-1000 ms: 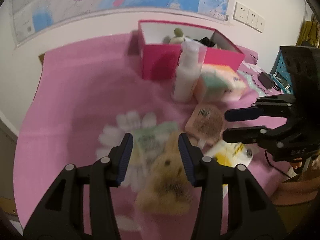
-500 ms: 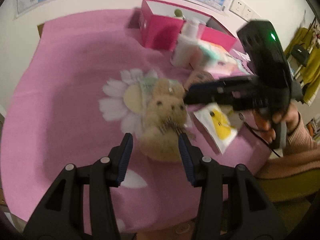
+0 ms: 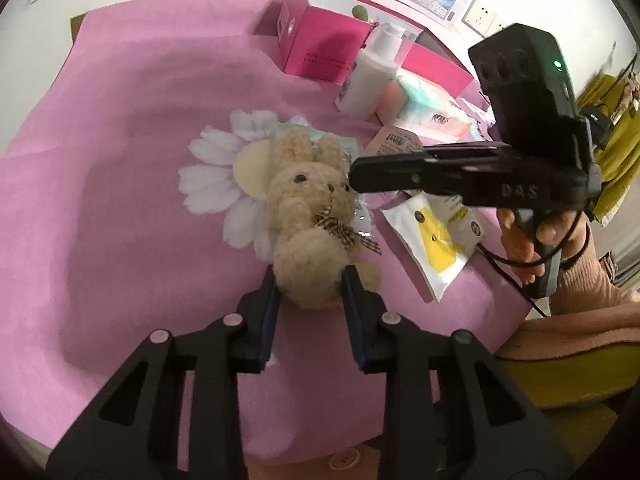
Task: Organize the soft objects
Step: 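Move the right gripper to the beige teddy bunny and grasp it, then lift the teddy bunny into the pink box and open the right gripper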
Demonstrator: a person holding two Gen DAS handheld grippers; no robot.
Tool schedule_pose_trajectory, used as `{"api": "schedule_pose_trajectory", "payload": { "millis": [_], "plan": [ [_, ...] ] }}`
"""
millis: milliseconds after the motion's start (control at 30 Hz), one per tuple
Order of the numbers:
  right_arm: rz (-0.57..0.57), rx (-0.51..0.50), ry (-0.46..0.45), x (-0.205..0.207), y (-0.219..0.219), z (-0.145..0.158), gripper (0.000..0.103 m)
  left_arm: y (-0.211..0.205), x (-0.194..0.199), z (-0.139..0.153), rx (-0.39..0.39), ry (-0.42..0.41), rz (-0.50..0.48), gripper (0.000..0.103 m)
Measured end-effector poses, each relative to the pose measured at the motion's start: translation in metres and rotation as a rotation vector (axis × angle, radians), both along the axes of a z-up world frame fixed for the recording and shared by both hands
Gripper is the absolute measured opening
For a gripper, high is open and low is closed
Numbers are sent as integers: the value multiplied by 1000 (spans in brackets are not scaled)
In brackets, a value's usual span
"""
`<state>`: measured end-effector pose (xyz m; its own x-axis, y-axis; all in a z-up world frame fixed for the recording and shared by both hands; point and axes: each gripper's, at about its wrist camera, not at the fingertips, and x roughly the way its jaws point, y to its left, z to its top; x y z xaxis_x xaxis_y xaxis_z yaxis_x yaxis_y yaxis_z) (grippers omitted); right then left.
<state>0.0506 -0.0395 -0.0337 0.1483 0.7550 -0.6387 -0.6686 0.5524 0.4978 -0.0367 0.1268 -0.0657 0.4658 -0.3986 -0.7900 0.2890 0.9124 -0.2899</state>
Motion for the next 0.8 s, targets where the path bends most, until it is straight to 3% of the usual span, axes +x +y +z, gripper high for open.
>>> {"api": "schedule_pose_trajectory", "payload": {
  "millis": [100,133,167,200,433,467,533,800],
  "plan": [
    [-66,-27,-26,5,-9,5,14,0,3,-1,-2,5,1,33],
    [-93,-24,-17,12,-13,6,19,0,3,-1,-3,6,0,33],
    [-100,-7,7,18,-16,7,35,1,4,-1,-4,7,-2,33],
    [-103,9,25,24,-16,8,40,2,4,-1,-6,7,-2,33],
    [-11,-13,82,43,19,-5,40,8,5,-3,-38,10,-9,33],
    [-4,1,81,43,21,-6,38,10,5,-4,-47,14,-10,33],
    [24,17,75,40,23,-8,17,14,6,-5,-62,22,-8,33],
    [-8,61,-21,17,-1,15,13,12,15,1,-77,19,-12,32]
  ]
}}
